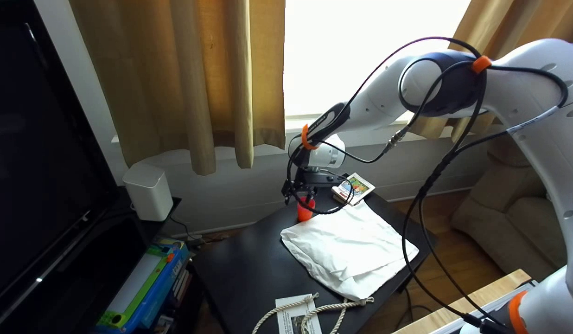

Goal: Unfold the white towel on the table once

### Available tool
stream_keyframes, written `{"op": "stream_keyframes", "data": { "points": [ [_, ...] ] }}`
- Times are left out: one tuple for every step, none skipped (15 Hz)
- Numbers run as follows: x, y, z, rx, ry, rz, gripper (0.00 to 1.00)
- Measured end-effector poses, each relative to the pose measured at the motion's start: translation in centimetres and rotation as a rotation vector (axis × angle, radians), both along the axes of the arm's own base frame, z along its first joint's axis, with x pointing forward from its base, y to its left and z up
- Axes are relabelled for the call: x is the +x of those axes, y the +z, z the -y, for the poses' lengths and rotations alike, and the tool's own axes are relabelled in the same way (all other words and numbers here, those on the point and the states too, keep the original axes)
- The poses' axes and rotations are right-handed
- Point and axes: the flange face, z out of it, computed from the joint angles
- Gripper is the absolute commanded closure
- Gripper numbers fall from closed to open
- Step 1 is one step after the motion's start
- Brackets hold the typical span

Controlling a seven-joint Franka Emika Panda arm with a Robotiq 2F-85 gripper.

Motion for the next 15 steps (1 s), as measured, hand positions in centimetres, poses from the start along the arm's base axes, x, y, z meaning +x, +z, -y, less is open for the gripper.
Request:
{"op": "stream_keyframes", "data": {
  "points": [
    [-0.2,1.2,0.5,-0.021,0.044,0.012,0.0],
    [-0.5,2.3,1.0,-0.042,0.087,0.023,0.0],
    [-0.9,3.4,1.6,-0.068,0.127,0.033,0.0],
    [-1.3,4.5,2.3,-0.098,0.165,0.039,0.0],
    [-1.9,5.6,2.9,-0.124,0.204,0.044,0.0],
    [-2.6,6.6,3.5,-0.149,0.248,0.046,0.0],
    [-3.4,7.5,4.1,-0.17,0.293,0.043,0.0],
    [-4.1,8.5,4.7,-0.193,0.337,0.045,0.0],
    [-4.7,9.5,5.3,-0.222,0.374,0.049,0.0],
    [-5.2,10.7,6.1,-0.254,0.393,0.067,0.0],
    [-5.5,12.1,6.8,-0.277,0.399,0.092,0.0],
    [-5.8,13.6,7.4,-0.291,0.391,0.118,0.0],
    [-6.2,15.1,8.0,-0.3,0.373,0.14,0.0],
    [-6.6,16.6,8.5,-0.306,0.355,0.158,0.0],
    [-7.0,18.2,9.0,-0.31,0.335,0.173,0.0]
  ]
}}
